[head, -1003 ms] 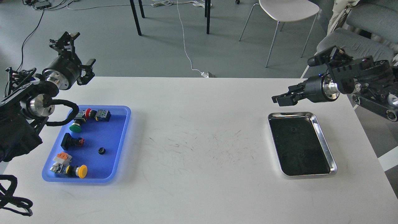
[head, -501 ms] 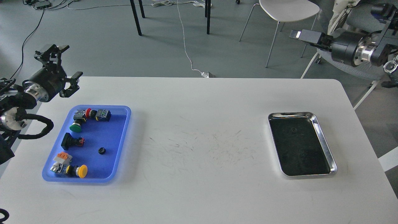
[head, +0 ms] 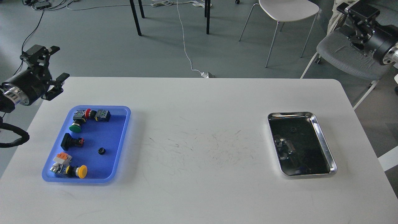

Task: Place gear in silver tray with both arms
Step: 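Raise the right arm up and away from the silver tray, then lower the left hand into the blue tray toward a black gear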

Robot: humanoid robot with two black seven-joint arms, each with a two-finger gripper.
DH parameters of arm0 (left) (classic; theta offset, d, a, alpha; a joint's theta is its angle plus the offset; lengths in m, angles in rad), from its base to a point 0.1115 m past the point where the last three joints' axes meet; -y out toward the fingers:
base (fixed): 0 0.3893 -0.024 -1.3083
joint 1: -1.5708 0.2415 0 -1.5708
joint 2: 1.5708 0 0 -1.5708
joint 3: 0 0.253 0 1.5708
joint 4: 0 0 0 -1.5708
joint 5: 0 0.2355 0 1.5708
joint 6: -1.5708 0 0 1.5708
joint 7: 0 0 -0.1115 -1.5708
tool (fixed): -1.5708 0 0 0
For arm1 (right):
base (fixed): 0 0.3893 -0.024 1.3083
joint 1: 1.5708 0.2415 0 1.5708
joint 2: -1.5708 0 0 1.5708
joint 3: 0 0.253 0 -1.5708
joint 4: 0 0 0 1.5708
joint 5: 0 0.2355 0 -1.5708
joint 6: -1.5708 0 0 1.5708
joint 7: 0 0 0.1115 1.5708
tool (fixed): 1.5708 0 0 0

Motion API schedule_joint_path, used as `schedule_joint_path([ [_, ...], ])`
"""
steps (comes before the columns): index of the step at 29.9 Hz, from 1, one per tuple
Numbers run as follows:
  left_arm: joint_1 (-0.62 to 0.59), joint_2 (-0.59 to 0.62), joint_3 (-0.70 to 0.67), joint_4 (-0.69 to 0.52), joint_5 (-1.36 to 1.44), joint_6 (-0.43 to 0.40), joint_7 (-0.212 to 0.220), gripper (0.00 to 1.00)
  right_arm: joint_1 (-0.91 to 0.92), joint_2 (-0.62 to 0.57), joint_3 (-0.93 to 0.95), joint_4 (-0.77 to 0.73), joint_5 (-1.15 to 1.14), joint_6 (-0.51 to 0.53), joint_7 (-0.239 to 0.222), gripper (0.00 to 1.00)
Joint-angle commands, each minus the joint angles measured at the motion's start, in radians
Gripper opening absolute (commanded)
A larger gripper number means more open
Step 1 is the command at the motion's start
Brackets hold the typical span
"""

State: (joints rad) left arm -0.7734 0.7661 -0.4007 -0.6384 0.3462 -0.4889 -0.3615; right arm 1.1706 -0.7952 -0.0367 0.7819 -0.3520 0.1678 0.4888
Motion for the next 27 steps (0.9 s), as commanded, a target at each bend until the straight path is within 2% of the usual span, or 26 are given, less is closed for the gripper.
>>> schedule_joint_path([
  [1,-0.001,0.054,-0.010,-0.102,0.178,0.000,-0.056,0.98,-0.040,0.001,0.007,0.002,0.033,-0.027,0.000,0.84],
  [5,-0.003,0.143,0.000,-0.234,0.275,0.000,-0.066,0.98,-0.078,0.002,0.050,-0.003,0.036,-0.036,0.000,0.84],
  [7,-0.004,0.151,-0.013,-0.257,0.344,0.000,-0.073,0.98,-0.095,0.002,0.076,-0.004,0.036,-0.036,0.000,0.84],
  [12,-0.011,0.168,-0.041,-0.264,0.356,0.000,-0.100,0.97,-0.117,0.002,0.097,-0.004,0.036,-0.045,0.000,0.84],
  [14,-0.009,0.150,-0.092,-0.202,0.349,0.000,-0.114,0.97,-0.123,0.004,0.098,-0.004,0.036,-0.065,0.000,0.84],
  [16,-0.007,0.131,-0.086,-0.179,0.344,0.079,-0.114,0.97,-0.129,0.008,0.098,-0.001,0.038,-0.076,0.000,0.84],
  [17,-0.001,0.096,-0.083,-0.166,0.346,0.158,-0.114,0.97,-0.131,0.011,0.104,-0.001,0.038,-0.086,0.000,0.84],
  [18,0.002,0.093,-0.081,-0.176,0.347,0.176,-0.116,0.98,-0.131,0.011,0.110,-0.001,0.038,-0.089,0.000,0.84],
  [24,0.042,0.090,-0.081,-0.182,0.318,0.122,-0.127,0.99,-0.132,0.014,0.116,-0.001,0.091,-0.094,0.000,0.84],
  [27,0.060,0.090,-0.066,-0.182,0.400,0.098,-0.127,0.99,-0.140,0.014,0.118,-0.003,0.108,-0.102,0.000,0.84],
])
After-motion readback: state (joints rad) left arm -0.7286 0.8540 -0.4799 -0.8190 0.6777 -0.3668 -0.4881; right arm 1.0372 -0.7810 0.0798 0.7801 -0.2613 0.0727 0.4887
